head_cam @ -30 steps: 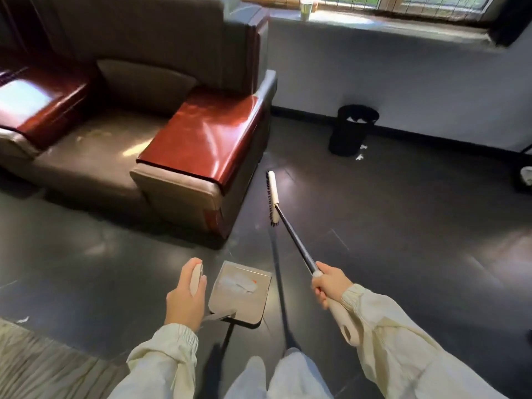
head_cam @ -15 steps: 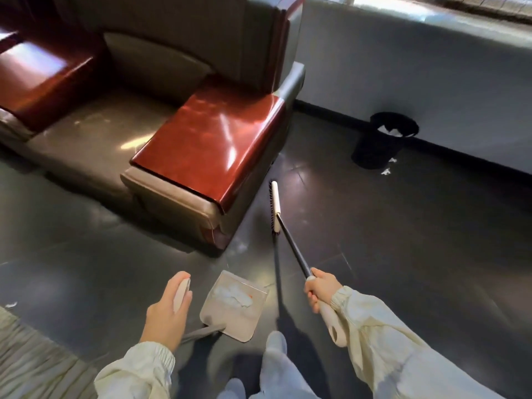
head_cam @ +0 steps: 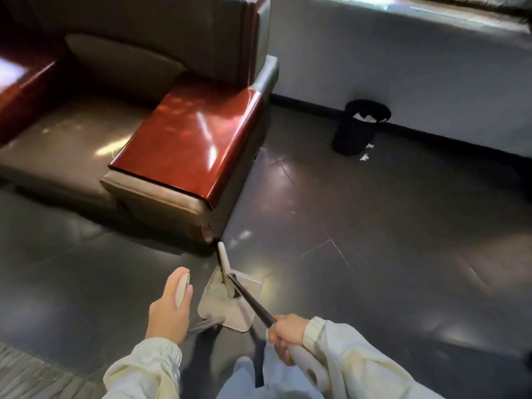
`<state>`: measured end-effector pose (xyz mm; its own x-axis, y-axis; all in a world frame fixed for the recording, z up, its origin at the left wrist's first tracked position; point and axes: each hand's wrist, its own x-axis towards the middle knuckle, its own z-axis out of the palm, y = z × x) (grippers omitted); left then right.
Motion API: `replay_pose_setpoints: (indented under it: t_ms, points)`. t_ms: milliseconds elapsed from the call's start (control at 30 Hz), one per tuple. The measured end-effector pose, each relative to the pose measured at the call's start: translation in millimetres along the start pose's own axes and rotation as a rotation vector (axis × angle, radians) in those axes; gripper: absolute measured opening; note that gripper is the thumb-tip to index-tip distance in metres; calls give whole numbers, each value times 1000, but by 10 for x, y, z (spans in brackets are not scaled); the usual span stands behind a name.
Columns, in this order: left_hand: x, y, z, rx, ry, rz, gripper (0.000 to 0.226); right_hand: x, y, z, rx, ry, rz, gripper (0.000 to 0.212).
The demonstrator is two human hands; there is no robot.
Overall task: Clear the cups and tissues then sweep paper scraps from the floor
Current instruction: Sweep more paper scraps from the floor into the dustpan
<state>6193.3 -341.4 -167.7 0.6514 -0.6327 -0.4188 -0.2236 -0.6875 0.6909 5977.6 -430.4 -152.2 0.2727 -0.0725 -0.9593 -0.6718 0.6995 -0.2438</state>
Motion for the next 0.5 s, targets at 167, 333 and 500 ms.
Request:
replay_pose_setpoints:
  t_ms: [167, 333, 500]
  points:
    - [-217, -248, -88, -32, 30, 1, 28, -231, -36, 143, -45, -7, 66, 22]
    - [-521, -531, -219, -78, 63, -25, 30, -362, 62, 545, -154, 32, 39, 21]
    - [-906, -776, -397, -247, 267, -187, 24, -347, 32, 927, -550, 86, -88, 17]
